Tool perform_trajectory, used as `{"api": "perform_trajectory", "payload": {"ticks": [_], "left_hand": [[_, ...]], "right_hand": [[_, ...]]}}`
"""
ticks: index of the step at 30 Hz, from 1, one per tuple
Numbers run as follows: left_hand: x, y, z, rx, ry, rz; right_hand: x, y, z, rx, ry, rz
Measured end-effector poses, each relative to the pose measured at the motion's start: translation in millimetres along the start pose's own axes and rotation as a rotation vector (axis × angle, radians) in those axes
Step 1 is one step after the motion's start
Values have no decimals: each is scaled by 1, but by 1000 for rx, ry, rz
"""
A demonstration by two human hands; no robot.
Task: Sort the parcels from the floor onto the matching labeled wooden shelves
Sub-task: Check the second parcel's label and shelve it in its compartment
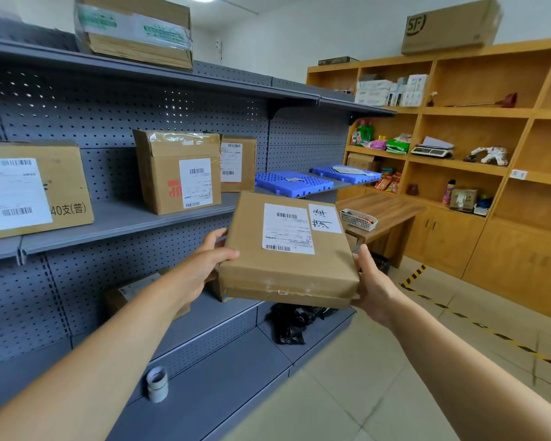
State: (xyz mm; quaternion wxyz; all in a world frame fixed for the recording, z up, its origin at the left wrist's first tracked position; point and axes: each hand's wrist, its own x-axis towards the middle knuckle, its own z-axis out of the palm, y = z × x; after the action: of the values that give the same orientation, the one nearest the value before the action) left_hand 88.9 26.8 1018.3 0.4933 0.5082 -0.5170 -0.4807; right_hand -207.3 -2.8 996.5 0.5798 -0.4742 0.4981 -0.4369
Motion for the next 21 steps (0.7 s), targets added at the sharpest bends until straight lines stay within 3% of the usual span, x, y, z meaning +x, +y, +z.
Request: {"api": "perform_trajectory", "payload": {"ticks": [9,12,17,21], "left_hand": [[6,-13,2,-12,-54,53],[10,-17,-1,49,-32,76],[16,-14,2,593,223,166],[15,5,14,893,213,353]], "right_hand": [[0,3,-9,-57,-101,-75],[-1,-3,-6,-7,-46,-108],[-5,-30,0,-48,84,-190],[-11,-57,9,-382,38,-268]]}}
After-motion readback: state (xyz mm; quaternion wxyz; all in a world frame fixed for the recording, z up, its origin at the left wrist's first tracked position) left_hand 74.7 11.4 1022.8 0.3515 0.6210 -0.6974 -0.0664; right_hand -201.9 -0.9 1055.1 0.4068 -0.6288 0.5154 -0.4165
